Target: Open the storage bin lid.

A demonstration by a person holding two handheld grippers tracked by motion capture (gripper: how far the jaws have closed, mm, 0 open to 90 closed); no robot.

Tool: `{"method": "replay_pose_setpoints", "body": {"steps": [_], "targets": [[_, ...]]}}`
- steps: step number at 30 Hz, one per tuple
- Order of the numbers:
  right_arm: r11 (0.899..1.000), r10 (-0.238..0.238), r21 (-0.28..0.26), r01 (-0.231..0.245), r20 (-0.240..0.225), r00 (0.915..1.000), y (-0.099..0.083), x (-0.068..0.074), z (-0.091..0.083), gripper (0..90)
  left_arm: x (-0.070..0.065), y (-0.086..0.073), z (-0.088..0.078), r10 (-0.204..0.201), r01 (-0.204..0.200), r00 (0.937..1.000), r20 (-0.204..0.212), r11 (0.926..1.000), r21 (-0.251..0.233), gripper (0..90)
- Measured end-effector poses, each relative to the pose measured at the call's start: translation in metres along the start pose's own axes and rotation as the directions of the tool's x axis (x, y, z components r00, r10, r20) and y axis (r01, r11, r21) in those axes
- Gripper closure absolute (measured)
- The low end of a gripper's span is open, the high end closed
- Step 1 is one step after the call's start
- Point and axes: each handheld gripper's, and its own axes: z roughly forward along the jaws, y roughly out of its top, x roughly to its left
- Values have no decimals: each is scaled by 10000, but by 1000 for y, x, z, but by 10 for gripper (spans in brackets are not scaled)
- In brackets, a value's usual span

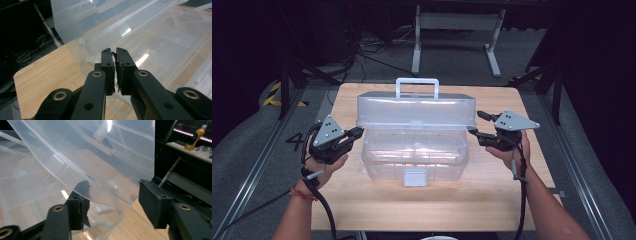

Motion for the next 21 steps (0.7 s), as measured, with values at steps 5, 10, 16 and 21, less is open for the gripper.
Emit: {"method": "replay_pose_setpoints", "body": {"steps": [5,10,16,21], "targets": [[9992,32,-387,-26,159,9999,1,2,1,519,3,-5,-4,-139,139,9999,-72,9999,-49,837],[9986,-13,-530,35,407,9992,3,5,6,549,3,-13,-5,-211,212,9997,-76,9998,62,821],[9971,313,-712,-262,725,9969,7,3,10,570,4,-25,-2,-342,340,9994,106,9992,190,796],[9948,567,-905,-472,1053,9928,11,1,13,600,3,-36,-1,-474,467,9986,223,9985,281,779]]}}
